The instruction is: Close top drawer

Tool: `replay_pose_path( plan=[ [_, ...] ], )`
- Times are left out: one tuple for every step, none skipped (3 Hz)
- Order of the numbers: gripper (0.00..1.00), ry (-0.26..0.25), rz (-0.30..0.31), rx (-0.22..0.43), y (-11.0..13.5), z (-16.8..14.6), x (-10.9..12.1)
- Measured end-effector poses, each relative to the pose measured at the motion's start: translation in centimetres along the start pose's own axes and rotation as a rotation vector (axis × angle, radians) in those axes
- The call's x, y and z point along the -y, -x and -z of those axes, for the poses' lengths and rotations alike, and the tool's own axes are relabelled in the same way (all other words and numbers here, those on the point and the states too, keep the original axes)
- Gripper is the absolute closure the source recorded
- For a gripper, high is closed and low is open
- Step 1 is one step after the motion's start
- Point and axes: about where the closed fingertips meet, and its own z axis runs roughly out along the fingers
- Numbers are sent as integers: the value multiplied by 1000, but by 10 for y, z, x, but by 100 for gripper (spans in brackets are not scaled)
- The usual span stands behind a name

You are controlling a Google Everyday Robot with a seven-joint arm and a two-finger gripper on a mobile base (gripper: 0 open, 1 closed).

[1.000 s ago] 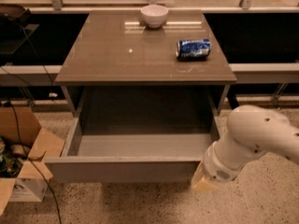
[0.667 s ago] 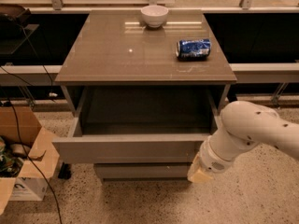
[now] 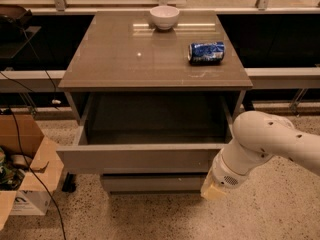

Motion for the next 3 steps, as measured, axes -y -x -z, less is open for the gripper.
replay_pose_path(
  plan=[
    [100, -62, -4, 45, 9, 1, 9],
    [84, -132, 30, 122, 30, 2, 43],
    [61, -169, 39, 171, 43, 5, 66]
  ],
)
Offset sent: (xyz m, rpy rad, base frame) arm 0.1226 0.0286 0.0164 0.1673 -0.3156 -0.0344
